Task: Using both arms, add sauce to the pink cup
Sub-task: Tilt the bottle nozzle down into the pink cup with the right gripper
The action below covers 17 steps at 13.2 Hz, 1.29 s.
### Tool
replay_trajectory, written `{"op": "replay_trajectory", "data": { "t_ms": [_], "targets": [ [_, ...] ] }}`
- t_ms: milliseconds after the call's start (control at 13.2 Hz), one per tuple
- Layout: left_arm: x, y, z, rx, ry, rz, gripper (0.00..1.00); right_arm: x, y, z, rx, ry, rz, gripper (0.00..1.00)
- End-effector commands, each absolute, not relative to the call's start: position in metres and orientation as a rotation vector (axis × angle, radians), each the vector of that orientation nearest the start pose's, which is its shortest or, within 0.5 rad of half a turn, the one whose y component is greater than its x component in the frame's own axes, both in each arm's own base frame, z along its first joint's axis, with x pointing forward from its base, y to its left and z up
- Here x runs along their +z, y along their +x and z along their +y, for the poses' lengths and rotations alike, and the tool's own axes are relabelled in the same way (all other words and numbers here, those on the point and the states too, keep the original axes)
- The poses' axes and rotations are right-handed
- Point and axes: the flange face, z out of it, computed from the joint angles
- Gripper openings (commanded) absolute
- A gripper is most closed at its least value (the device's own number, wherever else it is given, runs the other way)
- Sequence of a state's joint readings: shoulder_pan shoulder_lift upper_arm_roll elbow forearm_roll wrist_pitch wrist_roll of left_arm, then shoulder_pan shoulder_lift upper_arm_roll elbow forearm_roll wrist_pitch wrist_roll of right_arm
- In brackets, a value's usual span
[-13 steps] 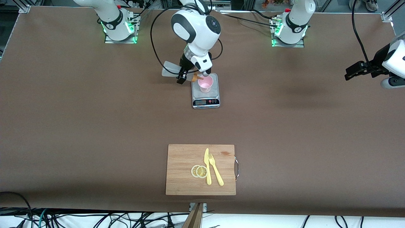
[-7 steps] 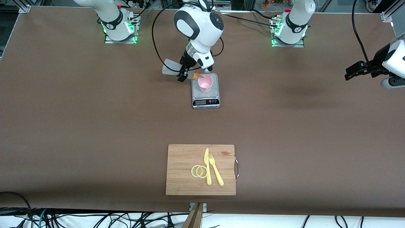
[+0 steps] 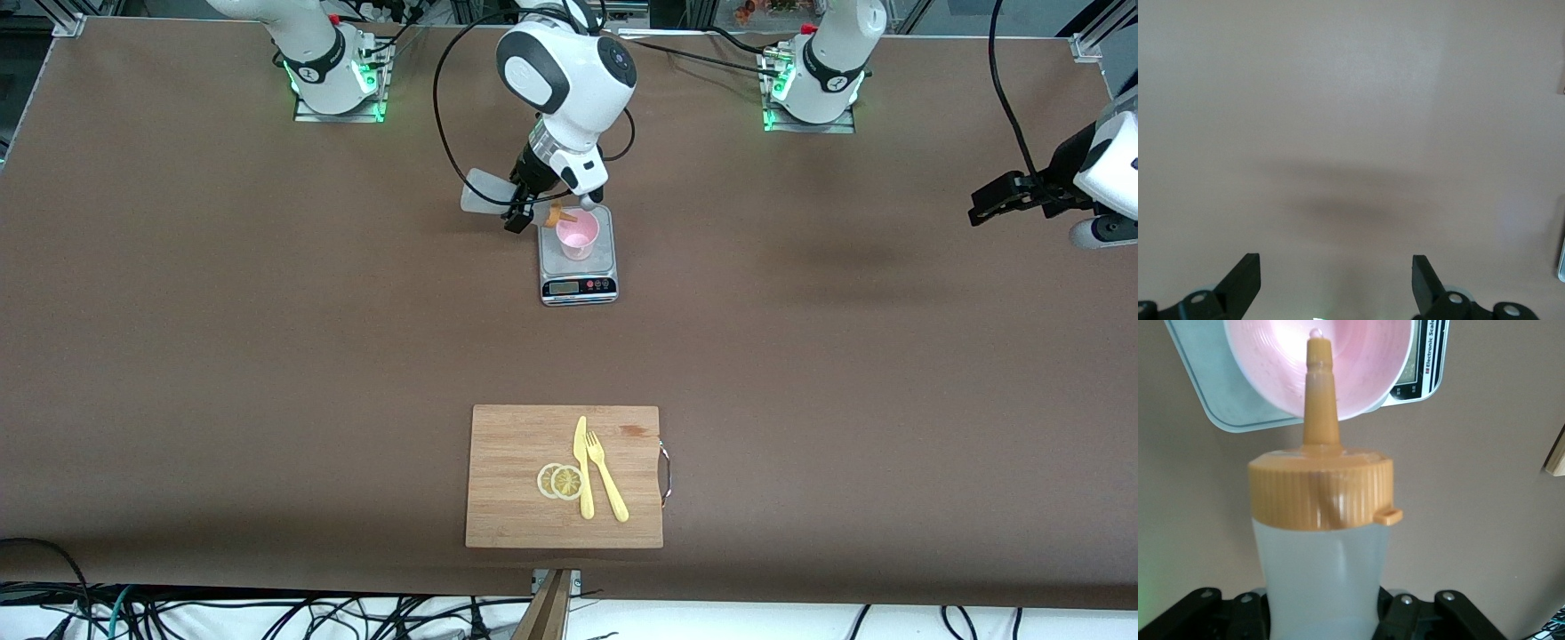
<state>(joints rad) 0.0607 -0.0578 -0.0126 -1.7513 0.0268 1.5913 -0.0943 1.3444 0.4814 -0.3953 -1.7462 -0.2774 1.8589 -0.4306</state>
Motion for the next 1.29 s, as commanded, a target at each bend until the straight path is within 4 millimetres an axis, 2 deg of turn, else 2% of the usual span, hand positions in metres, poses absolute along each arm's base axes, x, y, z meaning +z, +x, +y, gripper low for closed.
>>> {"op": "replay_trajectory", "data": {
  "t_ms": [0, 380, 532, 684, 912, 1216],
  "targets": [
    [0.578, 0.531, 0.031, 0.157, -3.097, -0.195, 1.00, 0.309, 0.364, 0.508, -0.284, 1.890, 1.772, 0.00],
    [0.578, 0.531, 0.031, 0.157, -3.097, -0.195, 1.00, 0.311, 0.374, 0.501, -0.286, 1.928, 1.757, 0.00],
    [0.578, 0.531, 0.032, 0.157, -3.097, -0.197, 1.00, 0.320, 0.376, 0.502, -0.273, 1.985, 1.762, 0.00],
    [0.578, 0.531, 0.032, 0.157, -3.097, -0.197, 1.00, 0.325, 0.387, 0.498, -0.266, 2.070, 1.778, 0.00],
    [0.578, 0.531, 0.032, 0.157, -3.097, -0.197, 1.00, 0.333, 0.387, 0.501, -0.219, 2.133, 1.799, 0.00],
    [0.577, 0.531, 0.031, 0.159, -3.097, -0.195, 1.00, 0.344, 0.390, 0.494, -0.178, 2.197, 1.841, 0.00]
  ]
}}
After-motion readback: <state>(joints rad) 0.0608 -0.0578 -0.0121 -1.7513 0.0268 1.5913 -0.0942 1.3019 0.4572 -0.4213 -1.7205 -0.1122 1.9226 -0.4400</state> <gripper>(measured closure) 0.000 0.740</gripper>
